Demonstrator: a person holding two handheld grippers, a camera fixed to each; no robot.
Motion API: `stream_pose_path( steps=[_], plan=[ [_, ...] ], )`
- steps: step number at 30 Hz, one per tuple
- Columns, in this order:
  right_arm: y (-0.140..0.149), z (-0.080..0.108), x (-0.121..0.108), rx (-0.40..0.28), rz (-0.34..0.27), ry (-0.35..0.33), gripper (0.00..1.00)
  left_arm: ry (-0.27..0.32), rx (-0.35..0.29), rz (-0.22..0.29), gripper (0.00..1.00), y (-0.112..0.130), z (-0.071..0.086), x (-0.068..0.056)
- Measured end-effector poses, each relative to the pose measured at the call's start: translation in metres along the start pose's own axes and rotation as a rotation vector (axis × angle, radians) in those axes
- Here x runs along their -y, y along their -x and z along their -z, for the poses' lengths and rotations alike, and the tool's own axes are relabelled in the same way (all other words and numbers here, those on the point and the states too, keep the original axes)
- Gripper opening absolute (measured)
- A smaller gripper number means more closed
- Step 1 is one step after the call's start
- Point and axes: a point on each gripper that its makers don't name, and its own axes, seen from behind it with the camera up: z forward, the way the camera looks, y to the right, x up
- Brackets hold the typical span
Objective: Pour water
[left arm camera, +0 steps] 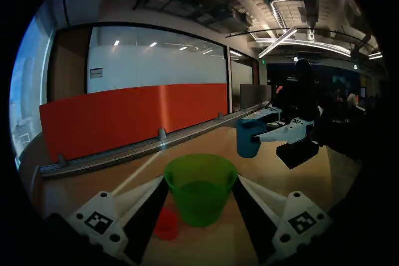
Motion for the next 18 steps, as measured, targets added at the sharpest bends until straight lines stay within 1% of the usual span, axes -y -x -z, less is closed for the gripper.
stream_pose_path(
  steps=[8,18],
  plan=[
    [-0.001,-0.001,0.001,-0.015,-0.005,-0.003,0.92,-0.005,-0.005,-0.004,0.86,-0.003,-0.001,0.003],
    [0.002,-0.002,0.012,-0.017,-0.01,-0.038,0.91,-0.024,-0.019,-0.059,0.86,-0.013,-0.006,0.006]
  ],
)
